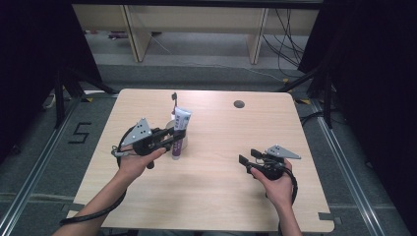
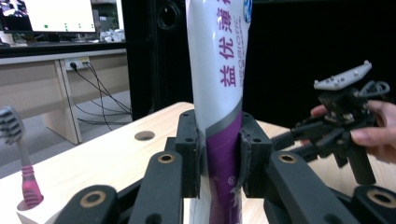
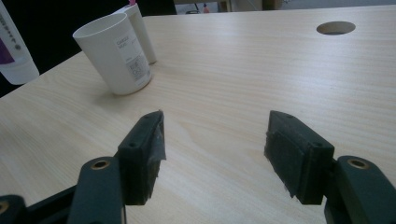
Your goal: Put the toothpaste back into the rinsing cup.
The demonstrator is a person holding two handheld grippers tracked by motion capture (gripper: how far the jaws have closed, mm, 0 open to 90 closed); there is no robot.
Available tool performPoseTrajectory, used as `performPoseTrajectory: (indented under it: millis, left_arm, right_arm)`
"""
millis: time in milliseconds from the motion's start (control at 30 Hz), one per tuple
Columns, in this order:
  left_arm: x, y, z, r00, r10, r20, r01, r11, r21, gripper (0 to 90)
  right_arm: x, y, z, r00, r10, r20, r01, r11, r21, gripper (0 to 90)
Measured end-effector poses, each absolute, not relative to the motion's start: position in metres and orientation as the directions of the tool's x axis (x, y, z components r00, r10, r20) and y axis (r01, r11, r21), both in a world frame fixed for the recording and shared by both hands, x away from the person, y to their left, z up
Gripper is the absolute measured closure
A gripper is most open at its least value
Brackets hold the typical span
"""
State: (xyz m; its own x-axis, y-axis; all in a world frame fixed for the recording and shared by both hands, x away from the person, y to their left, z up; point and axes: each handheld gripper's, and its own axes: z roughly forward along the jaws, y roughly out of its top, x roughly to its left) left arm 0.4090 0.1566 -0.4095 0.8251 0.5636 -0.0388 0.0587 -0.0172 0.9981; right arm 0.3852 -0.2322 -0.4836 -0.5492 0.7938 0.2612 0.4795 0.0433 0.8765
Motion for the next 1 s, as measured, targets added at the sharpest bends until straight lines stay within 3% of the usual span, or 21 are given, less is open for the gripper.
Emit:
performPoseTrajectory:
  millis: [1000]
  left_arm:
    - [0.438,0.165,-0.392,0.792,0.610,-0.038,-0.019,0.088,0.996,73.4]
  right_arm:
    - [0.385,-0.232,-0.484,-0.549,0.795,0.257,0.473,0.042,0.880,38.2]
